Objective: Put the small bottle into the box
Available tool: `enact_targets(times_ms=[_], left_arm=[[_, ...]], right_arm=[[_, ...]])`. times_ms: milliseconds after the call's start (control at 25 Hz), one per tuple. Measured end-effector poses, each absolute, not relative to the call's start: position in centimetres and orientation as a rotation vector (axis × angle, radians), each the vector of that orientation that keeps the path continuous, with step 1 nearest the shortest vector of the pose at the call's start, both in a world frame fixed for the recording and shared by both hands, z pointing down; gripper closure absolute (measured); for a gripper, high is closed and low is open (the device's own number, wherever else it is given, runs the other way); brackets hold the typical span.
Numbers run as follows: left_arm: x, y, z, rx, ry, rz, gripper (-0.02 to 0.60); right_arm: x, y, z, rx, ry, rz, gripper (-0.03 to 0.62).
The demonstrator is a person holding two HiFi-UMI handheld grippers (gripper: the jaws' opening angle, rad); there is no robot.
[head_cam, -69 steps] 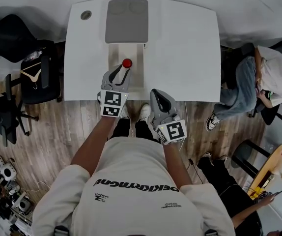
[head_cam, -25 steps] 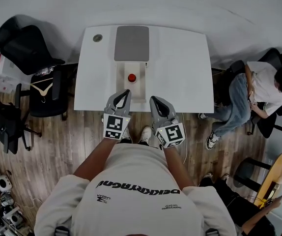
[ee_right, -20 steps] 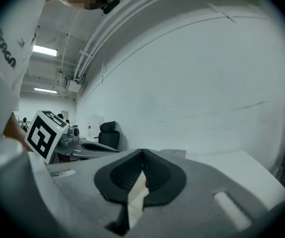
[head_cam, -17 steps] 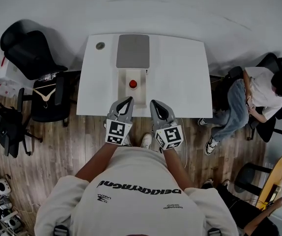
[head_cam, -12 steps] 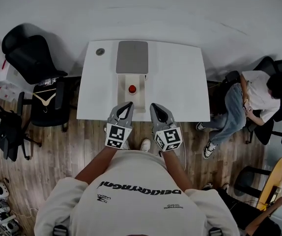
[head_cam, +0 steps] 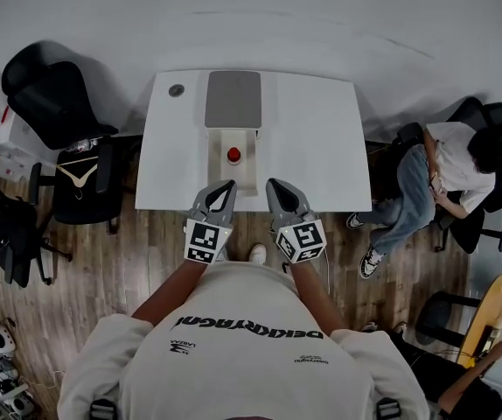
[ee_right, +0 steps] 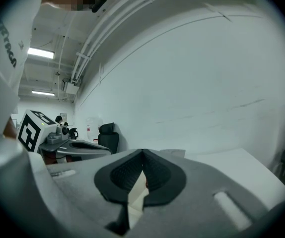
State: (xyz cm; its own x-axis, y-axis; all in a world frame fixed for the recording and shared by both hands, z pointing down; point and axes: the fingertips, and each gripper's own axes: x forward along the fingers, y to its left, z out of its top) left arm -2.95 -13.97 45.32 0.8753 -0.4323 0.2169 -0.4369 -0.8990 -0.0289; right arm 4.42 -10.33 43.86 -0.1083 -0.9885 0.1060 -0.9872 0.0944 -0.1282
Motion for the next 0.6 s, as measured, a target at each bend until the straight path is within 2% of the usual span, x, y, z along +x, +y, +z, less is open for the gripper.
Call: enact_targets(times_ms=[600], left_arm=[[-1.5,-12.5,45.1,3.025,-0.652,0.324,0.583]], right_arm=[[5.2,-9.5,44.0,-2.099,2.328,-0.27,0.597]])
